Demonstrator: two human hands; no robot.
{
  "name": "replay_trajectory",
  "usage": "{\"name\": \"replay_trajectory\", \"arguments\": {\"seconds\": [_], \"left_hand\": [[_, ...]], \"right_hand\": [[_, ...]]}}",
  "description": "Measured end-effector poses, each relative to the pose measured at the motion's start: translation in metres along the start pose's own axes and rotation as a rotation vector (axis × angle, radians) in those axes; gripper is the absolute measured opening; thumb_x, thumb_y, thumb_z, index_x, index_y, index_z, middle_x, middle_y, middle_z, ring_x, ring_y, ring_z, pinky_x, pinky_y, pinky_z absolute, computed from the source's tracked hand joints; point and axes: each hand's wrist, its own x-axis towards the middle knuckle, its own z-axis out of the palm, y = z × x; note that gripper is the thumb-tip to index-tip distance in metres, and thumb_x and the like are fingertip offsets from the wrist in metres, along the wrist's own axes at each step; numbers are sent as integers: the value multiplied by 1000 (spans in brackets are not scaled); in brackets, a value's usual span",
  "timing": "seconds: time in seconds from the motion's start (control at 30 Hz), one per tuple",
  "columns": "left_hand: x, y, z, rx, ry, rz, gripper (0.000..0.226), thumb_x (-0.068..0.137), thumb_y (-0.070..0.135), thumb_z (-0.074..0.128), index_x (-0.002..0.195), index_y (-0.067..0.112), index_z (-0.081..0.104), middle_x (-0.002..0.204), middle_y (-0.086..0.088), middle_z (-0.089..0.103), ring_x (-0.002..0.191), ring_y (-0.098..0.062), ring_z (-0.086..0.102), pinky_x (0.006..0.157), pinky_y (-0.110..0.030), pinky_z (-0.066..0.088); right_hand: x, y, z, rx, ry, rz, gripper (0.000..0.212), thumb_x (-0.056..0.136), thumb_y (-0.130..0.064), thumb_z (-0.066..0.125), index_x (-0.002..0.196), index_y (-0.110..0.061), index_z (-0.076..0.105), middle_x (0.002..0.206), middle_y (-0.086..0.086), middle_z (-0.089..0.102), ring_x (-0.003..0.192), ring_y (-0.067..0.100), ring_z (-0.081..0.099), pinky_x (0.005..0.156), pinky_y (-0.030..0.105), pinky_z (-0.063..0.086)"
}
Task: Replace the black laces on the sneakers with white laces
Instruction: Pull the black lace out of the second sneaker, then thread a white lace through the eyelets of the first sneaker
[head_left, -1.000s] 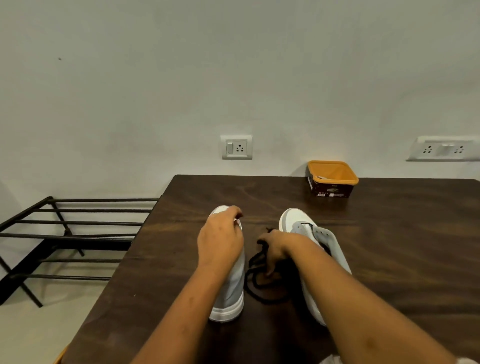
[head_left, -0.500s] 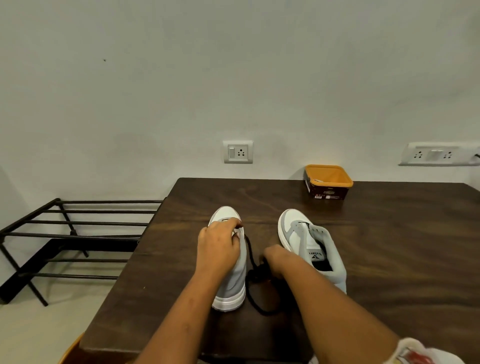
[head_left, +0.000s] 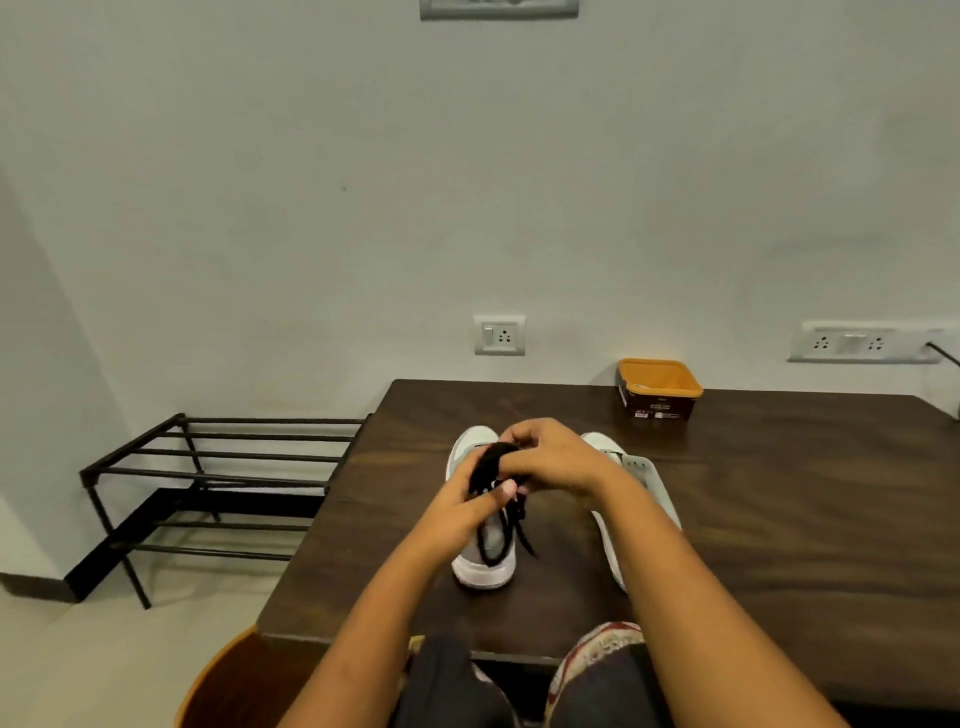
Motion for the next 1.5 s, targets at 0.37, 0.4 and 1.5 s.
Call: {"name": "replay_trajectory", "arguments": {"seconds": [0.37,0.4,1.5], "left_hand": [[-97,2,-127,-281,623,-70,19,101,19,38,112,15,54,64,4,59,40,1,47,38,-13,36],[-110,-12,-149,-324,681,-96,20,102,18,37,108,15,55,59,6,59,39,1,46,37,-13,35],[-141,-299,-193,-482,1144,-883,38,101,8,35,135,14,50,142,-11,46,130,-33,43,110,-50,35]], "right_hand": [[43,-69,180,203,-87,-68,17,87,4,53,84,-11,60,76,7,59,68,15,60,59,22,54],[53,-68,210,166,-137,-50,18,87,4,54,82,-13,59,77,7,58,68,15,60,60,23,54],[120,186,397,-142,-569,338,62,101,-14,42,153,-27,11,159,2,20,147,24,17,118,46,22]]}}
